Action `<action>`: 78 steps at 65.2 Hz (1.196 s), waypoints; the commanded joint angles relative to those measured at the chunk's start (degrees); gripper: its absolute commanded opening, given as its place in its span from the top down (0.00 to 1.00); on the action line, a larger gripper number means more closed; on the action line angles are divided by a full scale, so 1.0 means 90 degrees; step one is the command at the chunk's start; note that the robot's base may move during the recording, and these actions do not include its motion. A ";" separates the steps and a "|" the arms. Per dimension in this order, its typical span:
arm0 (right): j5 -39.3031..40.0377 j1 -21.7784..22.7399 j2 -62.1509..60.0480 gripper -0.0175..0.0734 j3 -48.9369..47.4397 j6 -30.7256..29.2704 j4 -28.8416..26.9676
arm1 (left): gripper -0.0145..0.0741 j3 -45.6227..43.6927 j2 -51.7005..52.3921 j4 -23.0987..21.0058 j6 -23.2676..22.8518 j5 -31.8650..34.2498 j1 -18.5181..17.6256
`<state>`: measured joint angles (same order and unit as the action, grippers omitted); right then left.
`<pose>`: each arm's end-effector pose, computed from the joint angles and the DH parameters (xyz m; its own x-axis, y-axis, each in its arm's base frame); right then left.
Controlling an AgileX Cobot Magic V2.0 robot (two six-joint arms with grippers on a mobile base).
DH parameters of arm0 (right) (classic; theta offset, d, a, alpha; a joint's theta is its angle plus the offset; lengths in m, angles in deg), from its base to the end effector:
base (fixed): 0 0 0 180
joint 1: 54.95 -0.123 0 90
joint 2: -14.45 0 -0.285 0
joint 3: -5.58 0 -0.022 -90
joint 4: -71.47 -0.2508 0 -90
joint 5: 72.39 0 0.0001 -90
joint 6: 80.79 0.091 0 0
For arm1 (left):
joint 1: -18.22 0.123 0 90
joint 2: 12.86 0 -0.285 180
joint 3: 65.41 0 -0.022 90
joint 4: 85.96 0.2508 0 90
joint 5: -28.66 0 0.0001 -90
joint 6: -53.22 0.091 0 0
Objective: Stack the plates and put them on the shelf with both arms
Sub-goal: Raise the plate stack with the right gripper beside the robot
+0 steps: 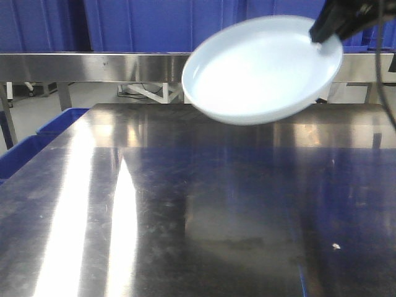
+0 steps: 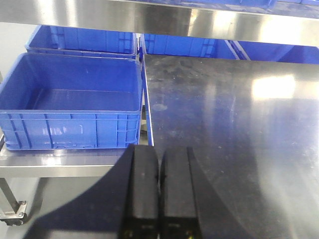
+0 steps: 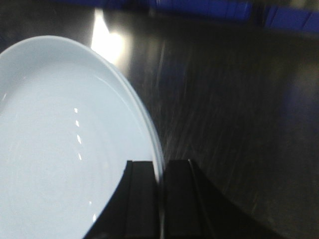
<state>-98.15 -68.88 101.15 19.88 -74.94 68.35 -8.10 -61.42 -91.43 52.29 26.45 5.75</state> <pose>0.2973 0.0760 0.3268 -0.6128 0.0031 -0.7902 -0.1687 0.9764 0.1347 0.1416 -0.0317 0.2609 -0.3254 -0.0421 -0.9446 0.1842 0.9770 -0.1070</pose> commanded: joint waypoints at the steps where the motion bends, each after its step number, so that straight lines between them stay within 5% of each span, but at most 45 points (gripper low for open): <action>1: 0.0550 0.0024 -0.0711 0.75 -0.0032 -0.0030 0.0010 | 0.74 -0.0186 0.0027 -0.0002 -0.0043 0.0535 -0.0003; 46: 0.1497 0.0024 -0.4162 0.75 0.3560 -0.0030 0.0010 | 0.74 -0.0186 0.0027 -0.0002 -0.0043 0.0535 -0.0003; 78: 0.1896 0.0024 -0.4545 0.75 0.4024 -0.0030 0.0010 | 0.74 -0.0186 0.0027 -0.0002 -0.0043 0.0535 -0.0003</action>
<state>-87.41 -68.88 60.72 57.80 -75.02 68.35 -8.10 -61.42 -91.43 52.29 26.48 5.75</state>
